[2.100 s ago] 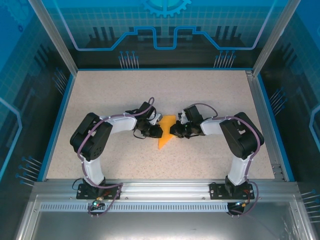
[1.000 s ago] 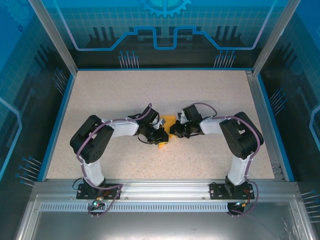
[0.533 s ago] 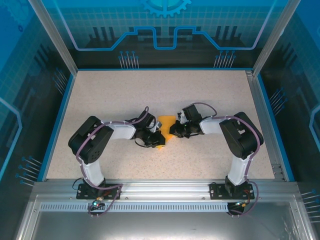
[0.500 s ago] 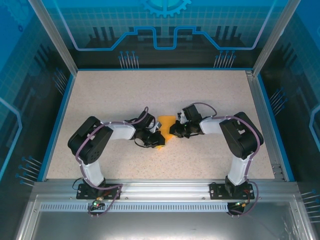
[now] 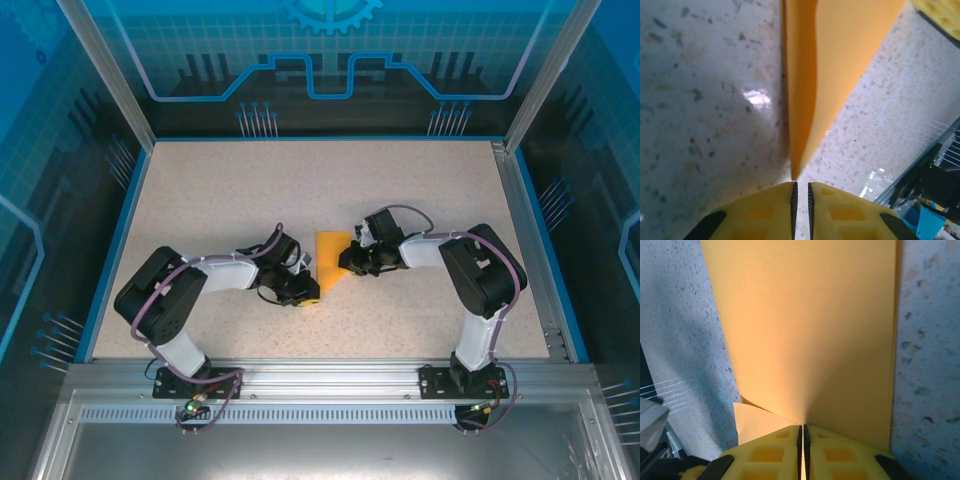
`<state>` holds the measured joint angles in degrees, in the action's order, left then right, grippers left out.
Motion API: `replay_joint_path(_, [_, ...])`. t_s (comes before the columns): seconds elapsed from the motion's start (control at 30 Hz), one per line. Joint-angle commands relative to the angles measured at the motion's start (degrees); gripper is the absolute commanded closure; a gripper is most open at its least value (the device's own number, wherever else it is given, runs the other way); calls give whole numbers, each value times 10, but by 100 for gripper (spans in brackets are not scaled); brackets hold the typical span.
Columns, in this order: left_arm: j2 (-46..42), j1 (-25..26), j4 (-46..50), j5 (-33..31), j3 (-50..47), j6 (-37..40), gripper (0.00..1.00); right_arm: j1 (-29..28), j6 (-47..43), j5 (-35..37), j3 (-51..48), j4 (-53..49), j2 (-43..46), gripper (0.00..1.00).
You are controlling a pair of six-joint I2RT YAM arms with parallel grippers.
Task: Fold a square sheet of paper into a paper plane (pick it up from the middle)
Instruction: Third fold the triangle at the center of the table.
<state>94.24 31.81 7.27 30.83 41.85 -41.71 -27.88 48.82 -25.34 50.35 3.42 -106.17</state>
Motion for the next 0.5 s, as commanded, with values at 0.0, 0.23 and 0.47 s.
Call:
replay_joint_path(0.0, [-33,-3,4,-6,13,-17,80,-5,-4,36,-3,-47,-18,87])
replay_joint_path(0.23, [21,-3,-43,-4,51,-28,80,-5,-1,35,14,-45,-17,86])
replay_joint_path(0.47, [80,-3,-55,-25,57,-37,82,-4,1,30,17,-43,-13,86])
